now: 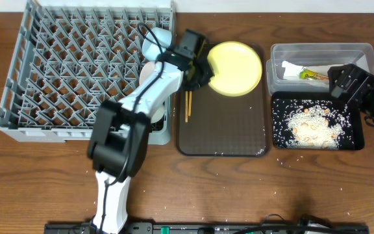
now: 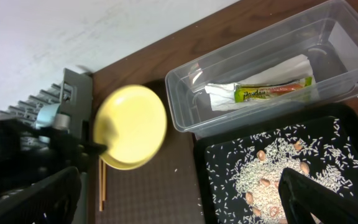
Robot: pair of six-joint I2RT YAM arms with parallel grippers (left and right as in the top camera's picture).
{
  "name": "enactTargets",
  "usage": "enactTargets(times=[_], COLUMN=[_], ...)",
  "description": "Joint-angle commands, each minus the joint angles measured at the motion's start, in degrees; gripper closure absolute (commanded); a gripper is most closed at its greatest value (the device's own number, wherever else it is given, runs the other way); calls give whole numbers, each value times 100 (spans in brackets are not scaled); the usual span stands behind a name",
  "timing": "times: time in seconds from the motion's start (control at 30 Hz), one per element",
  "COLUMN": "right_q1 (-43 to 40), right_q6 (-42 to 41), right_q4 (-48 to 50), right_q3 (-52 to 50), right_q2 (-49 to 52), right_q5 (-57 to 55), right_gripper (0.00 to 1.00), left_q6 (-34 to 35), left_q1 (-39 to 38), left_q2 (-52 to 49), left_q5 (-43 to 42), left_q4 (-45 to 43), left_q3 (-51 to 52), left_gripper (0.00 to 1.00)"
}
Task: Sort waste into correct bins and load items into the dishwasher
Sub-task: 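Carry the yellow plate to the rack and insert it upright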
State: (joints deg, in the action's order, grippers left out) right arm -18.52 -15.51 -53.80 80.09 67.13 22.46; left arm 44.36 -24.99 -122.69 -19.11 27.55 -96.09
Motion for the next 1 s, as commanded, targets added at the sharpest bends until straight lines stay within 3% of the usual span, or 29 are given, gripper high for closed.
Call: enactTargets(times=[0.0,0.23,0.47,0.7,0.97], right_q1=[-26,-26,-26,-26,-26], right_q6=[-31,-31,-28,-31,-31], right_q4=[-2,-2,-2,-2,-2], right_q3=[46,46,48,48,46], right_q2=[17,17,17,17,17], right_q5=[4,4,4,4,4], right_gripper=[1,1,1,1,1], left_q6=[-437,-1051,-1394,-1832,-2594], left_q1=[24,479,1513,2559,2970], left_q2=[750,1650,2258,2315,2315], left_q5=[-210,-201,575,699,2057], left_q4=[-79,-17,627,903,929], left_q3=[-48,-46,-46,-44,-42], left_gripper=[93,92,93,92,93])
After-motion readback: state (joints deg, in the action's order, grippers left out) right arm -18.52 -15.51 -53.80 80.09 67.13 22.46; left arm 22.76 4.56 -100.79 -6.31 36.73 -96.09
